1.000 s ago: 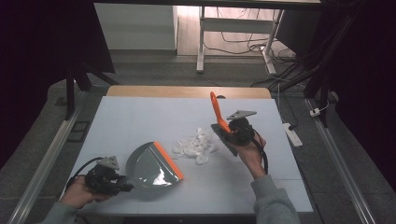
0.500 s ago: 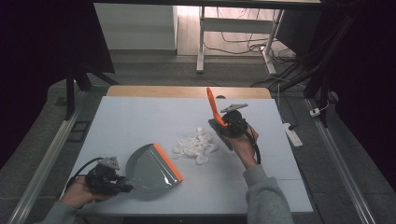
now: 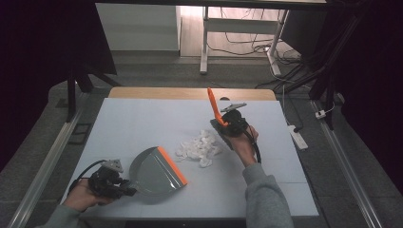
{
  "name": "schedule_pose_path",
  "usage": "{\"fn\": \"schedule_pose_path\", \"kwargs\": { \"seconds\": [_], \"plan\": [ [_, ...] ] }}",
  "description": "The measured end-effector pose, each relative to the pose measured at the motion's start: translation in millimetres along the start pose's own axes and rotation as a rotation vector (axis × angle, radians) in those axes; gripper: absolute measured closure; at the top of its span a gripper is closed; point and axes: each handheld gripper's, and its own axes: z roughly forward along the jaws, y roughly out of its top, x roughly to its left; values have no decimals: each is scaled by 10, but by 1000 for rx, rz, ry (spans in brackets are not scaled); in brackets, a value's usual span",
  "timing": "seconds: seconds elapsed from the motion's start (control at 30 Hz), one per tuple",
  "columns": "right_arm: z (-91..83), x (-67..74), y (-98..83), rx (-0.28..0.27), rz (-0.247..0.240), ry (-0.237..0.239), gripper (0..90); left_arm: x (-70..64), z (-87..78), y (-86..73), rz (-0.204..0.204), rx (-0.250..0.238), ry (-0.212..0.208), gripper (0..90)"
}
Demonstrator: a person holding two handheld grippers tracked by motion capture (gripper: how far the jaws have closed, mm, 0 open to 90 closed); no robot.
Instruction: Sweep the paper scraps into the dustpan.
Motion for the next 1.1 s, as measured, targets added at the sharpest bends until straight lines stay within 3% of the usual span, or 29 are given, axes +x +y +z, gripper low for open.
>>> {"fn": "schedule_pose_path", "kwargs": {
  "seconds": [0.73, 1.1],
  "plan": [
    [326, 125, 63, 78, -54, 13, 705, 26, 49, 24, -13, 7, -17, 612],
    [394, 274, 104, 92, -94, 40, 706, 38, 71, 33, -21, 8, -28, 612]
  ]
}}
